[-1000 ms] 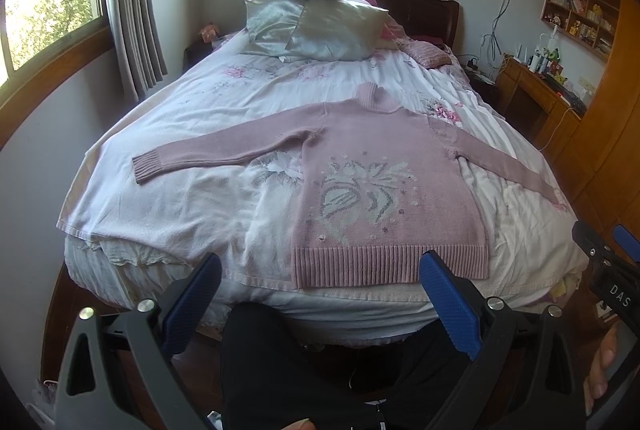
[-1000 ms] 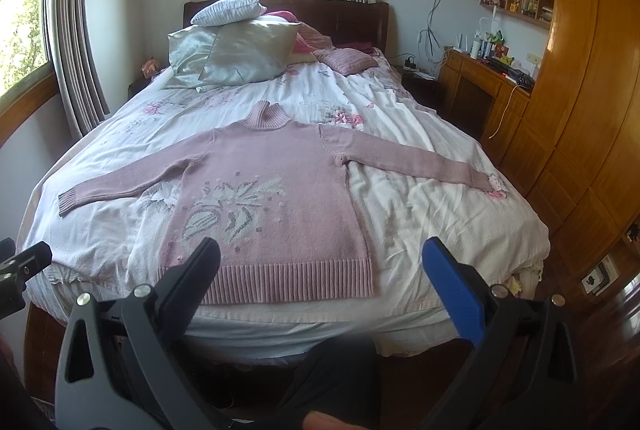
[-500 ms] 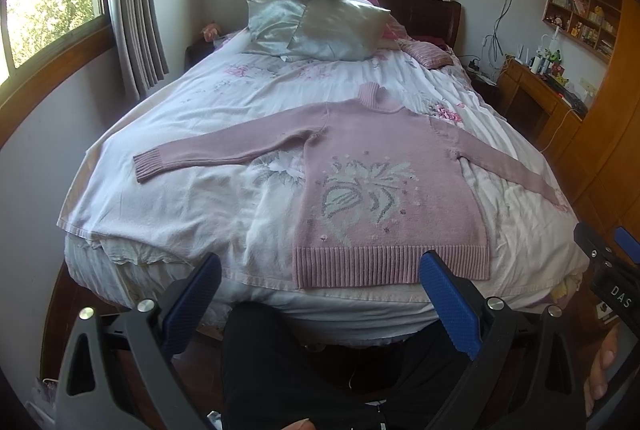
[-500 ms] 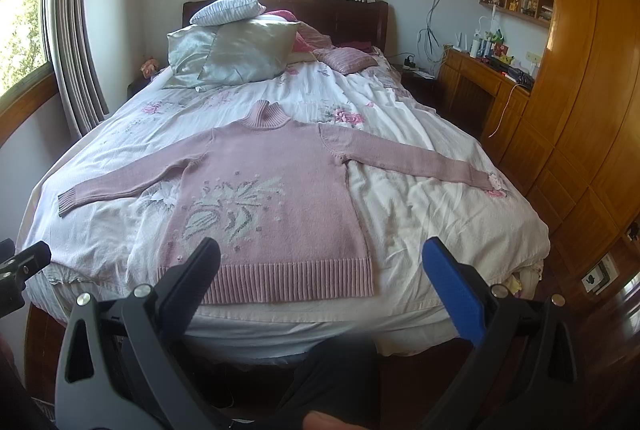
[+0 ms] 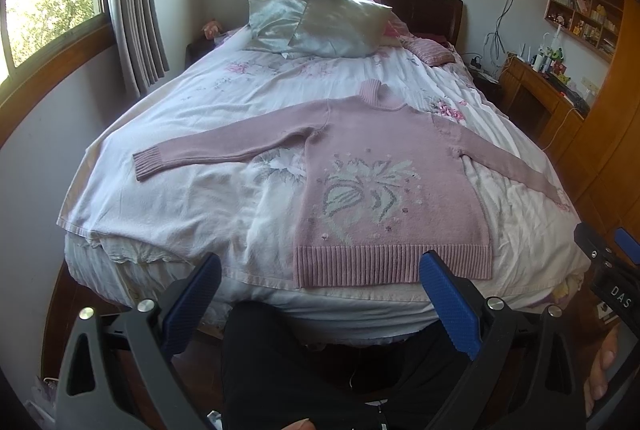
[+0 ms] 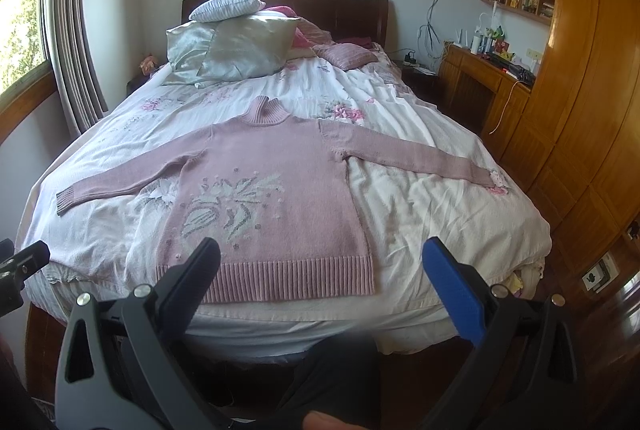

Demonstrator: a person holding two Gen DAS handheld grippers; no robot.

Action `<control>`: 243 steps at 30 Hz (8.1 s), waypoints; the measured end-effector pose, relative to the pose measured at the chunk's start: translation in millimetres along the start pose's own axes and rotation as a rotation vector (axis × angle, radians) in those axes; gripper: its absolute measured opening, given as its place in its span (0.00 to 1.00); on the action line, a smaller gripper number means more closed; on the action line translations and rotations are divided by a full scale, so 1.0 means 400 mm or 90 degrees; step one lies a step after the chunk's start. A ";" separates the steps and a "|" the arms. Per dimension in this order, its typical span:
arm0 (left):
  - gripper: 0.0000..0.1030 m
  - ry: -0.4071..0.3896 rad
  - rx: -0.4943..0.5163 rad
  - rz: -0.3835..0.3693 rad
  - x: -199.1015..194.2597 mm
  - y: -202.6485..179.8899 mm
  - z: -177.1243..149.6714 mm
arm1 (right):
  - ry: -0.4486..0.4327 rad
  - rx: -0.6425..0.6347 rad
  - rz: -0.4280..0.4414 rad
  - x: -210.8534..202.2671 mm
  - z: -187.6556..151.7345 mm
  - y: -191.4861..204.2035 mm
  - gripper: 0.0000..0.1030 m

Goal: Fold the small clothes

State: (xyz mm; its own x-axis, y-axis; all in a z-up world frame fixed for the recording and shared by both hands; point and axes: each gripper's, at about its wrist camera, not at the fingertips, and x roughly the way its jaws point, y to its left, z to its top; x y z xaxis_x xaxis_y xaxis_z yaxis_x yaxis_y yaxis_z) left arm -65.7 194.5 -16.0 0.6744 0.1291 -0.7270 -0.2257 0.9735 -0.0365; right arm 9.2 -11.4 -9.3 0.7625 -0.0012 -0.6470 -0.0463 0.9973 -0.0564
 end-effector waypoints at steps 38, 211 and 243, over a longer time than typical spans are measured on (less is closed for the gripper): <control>0.96 0.130 -0.068 -0.277 0.608 -0.132 0.067 | 0.076 0.670 0.125 0.881 -0.025 -0.982 0.46; 0.93 0.073 -0.388 -0.056 0.783 0.913 0.416 | 0.175 0.208 0.453 0.547 -0.138 0.006 0.72; 0.05 0.056 -0.357 -0.183 0.768 0.847 0.643 | 0.184 0.164 0.463 0.520 -0.120 0.113 0.72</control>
State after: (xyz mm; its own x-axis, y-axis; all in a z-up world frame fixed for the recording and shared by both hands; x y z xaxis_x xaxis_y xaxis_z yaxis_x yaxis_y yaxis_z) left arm 245.9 612.3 -75.4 0.7082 -0.1626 -0.6871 -0.3937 0.7169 -0.5754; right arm 134.8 30.0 -182.9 0.4010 0.6677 -0.6272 -0.2877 0.7418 0.6058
